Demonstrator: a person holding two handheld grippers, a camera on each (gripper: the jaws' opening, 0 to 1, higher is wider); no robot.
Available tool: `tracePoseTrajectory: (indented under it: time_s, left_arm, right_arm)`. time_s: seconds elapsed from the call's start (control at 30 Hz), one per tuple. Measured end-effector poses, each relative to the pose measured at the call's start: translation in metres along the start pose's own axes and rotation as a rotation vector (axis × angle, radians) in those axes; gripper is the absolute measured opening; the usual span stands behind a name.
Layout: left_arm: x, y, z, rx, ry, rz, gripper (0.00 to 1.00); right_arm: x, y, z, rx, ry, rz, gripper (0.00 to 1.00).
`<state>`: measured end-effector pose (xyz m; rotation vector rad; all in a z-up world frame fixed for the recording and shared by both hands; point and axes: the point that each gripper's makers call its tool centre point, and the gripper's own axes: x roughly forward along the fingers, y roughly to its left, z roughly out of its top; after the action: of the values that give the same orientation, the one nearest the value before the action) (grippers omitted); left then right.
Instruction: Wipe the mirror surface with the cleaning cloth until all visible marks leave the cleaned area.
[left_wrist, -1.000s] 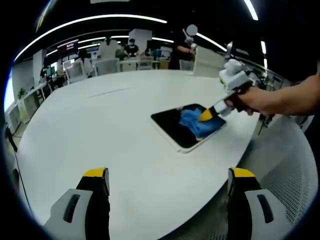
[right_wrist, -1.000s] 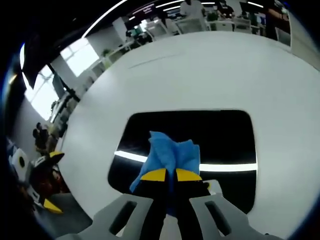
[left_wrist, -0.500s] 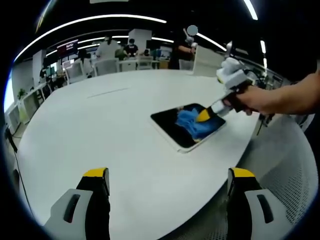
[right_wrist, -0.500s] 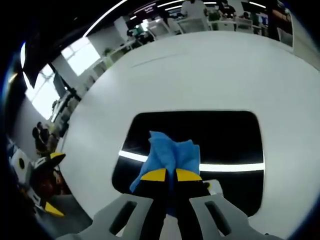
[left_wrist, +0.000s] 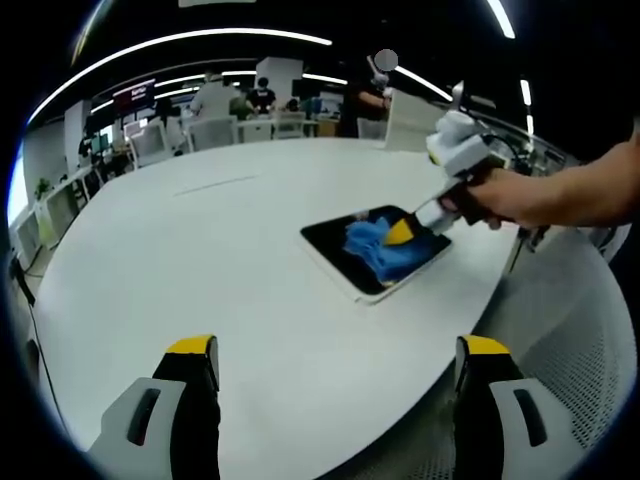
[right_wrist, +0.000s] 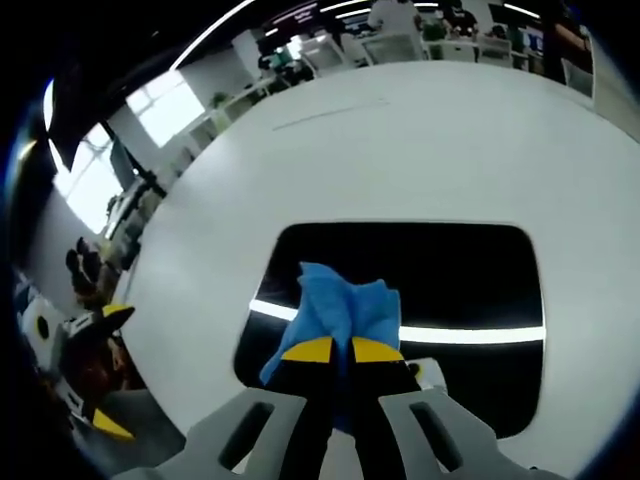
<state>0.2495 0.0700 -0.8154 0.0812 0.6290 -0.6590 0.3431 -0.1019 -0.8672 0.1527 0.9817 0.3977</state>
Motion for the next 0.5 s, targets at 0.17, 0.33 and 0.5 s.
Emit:
tracePoseTrajectory:
  time_s: [0.17,0.33,0.5]
  left_arm:
    - [0.0,0.0,0.0,-0.001,0.001,0.001,0.98]
    - [0.0,-0.001,0.0,0.0,0.004,-0.002,0.98]
    - [0.0,-0.001,-0.001,0.0,0.006,-0.004,0.98]
  right_arm:
    - [0.001,0.004,0.001,0.004,-0.002,0.005,0.0]
    - [0.003,0.007,0.001,-0.001,-0.005,0.013,0.0]
    - [0.005,0.015,0.0,-0.008,-0.002,0.022,0.0]
